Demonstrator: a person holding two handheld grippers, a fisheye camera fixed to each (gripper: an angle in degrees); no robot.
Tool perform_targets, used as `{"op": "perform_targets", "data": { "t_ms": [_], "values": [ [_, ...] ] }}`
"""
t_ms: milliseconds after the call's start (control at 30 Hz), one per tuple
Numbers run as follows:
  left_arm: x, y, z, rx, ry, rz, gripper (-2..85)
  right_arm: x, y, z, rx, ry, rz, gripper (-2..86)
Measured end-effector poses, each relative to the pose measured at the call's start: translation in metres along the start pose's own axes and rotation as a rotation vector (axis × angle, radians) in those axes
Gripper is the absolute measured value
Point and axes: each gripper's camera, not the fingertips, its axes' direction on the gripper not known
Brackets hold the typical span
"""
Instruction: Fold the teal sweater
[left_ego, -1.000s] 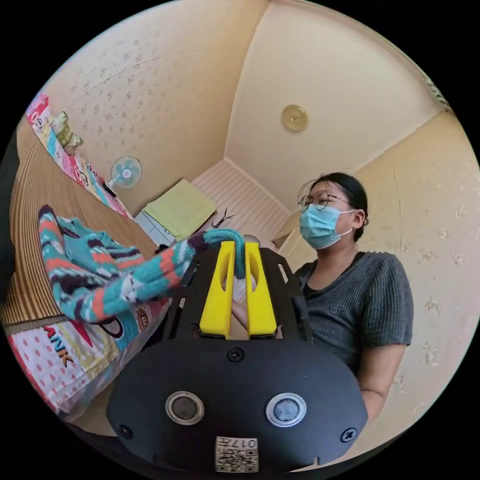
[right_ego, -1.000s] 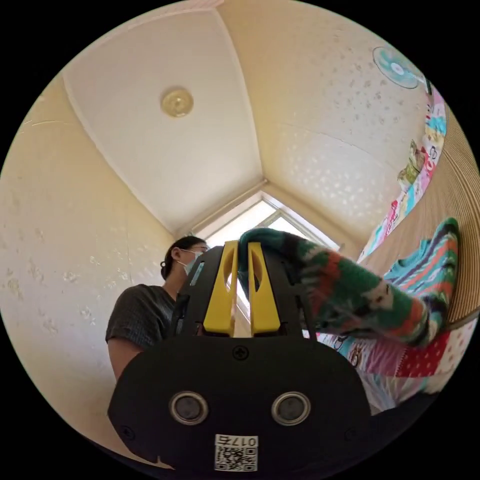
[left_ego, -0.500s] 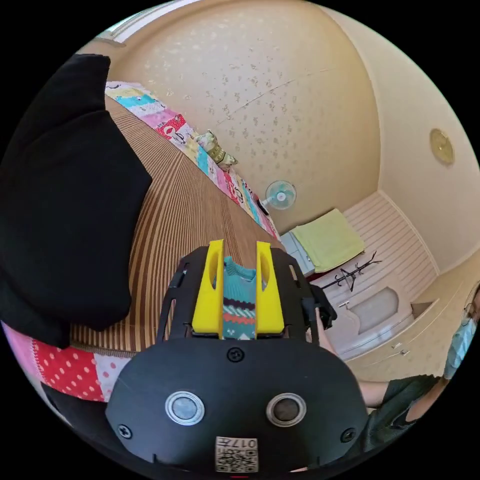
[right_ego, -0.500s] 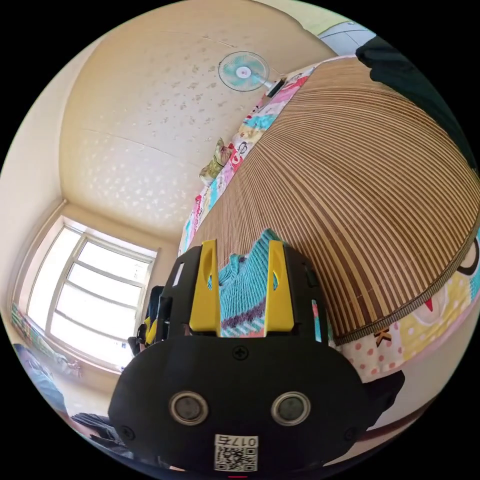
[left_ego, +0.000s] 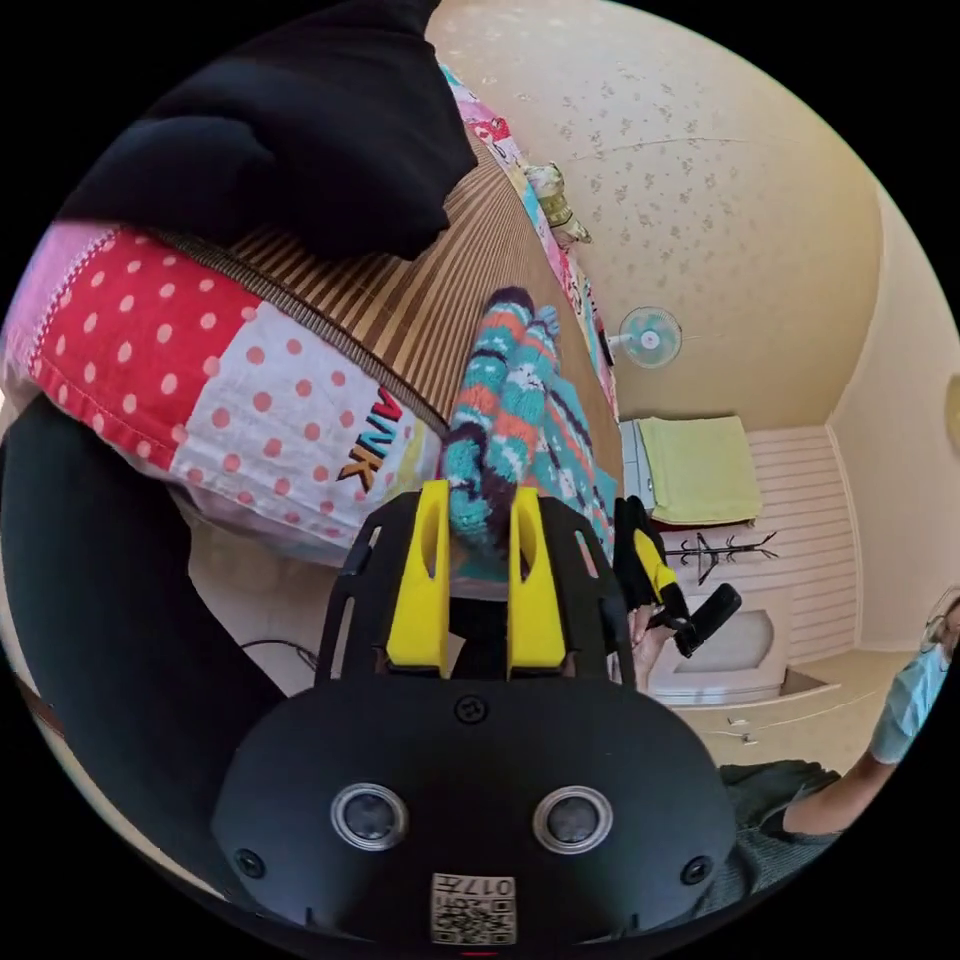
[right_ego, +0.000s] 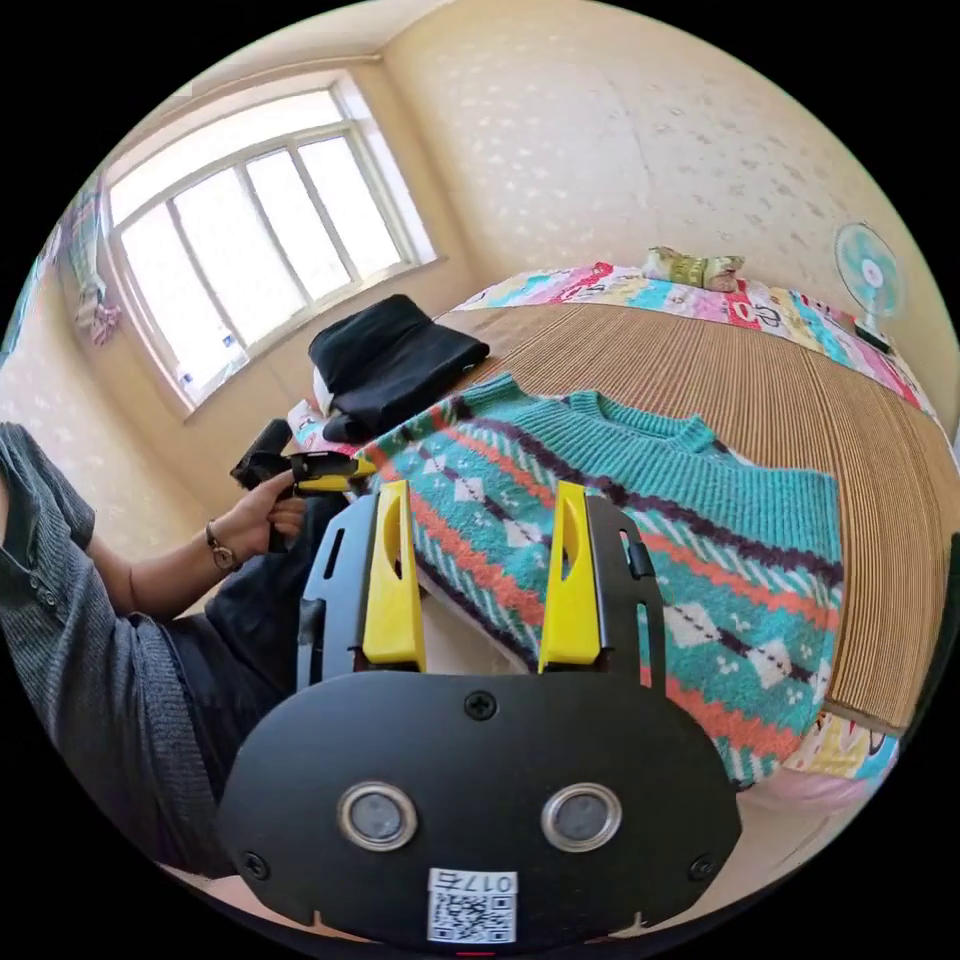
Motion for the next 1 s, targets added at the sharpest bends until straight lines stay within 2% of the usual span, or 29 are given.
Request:
{"op": "perform_targets", "data": {
  "t_ms": [100, 233, 333, 367, 433, 500, 567, 633, 700, 767, 867, 1000],
  "values": [
    [0.054, -0.006, -0.011, 0.002, 0.147, 0.16, 7.2, -0.069, -0.03, 0.034, -0.072, 0.047, -0.153, 22.6],
    [0.169, -0.006, 0.011, -0.084, 0.078, 0.421, 7.0, -0.15, -0.067, 0.076, -0.089, 0.191, -0.298, 22.6],
    [0.238, 0.007, 0.041, -0.162, 0.091, 0.621, 7.6, -0.176, -0.104, 0.098, -0.043, 0.443, -0.229, 14.8],
    [0.248, 0.011, 0.043, -0.157, 0.079, 0.656, 7.8, -0.173, -0.113, 0.086, 0.036, 0.565, -0.145, 10.5],
    [0.278, 0.027, 0.034, -0.09, 0.013, 0.781, 9.3, -0.143, -0.122, 0.051, 0.112, 0.509, -0.055, 9.5],
    [0.288, 0.037, 0.032, -0.086, 0.042, 0.842, 9.9, -0.063, -0.113, -0.019, 0.227, 0.316, 0.198, 9.4],
    [0.285, 0.042, 0.04, -0.102, 0.053, 0.856, 9.6, -0.003, -0.079, -0.071, 0.36, 0.228, 0.359, 9.2],
    [0.269, 0.039, 0.068, -0.183, 0.038, 0.845, 9.2, 0.039, -0.03, -0.113, 0.48, 0.237, 0.453, 9.0],
    [0.254, 0.032, 0.092, -0.252, 0.031, 0.824, 9.2, 0.074, 0.036, -0.15, 0.549, 0.35, 0.607, 8.6],
    [0.239, 0.023, 0.119, -0.307, -0.015, 0.794, 9.7, 0.1, 0.077, -0.164, 0.512, 0.419, 0.723, 8.3],
    [0.219, -0.002, 0.162, -0.389, -0.067, 0.746, 14.3, 0.153, 0.12, -0.17, 0.298, 0.396, 0.91, 9.1],
    [0.186, -0.053, 0.21, -0.414, -0.17, 0.631, 23.4, 0.16, 0.149, -0.219, 0.348, 0.247, 0.915, 13.5]
  ]
}}
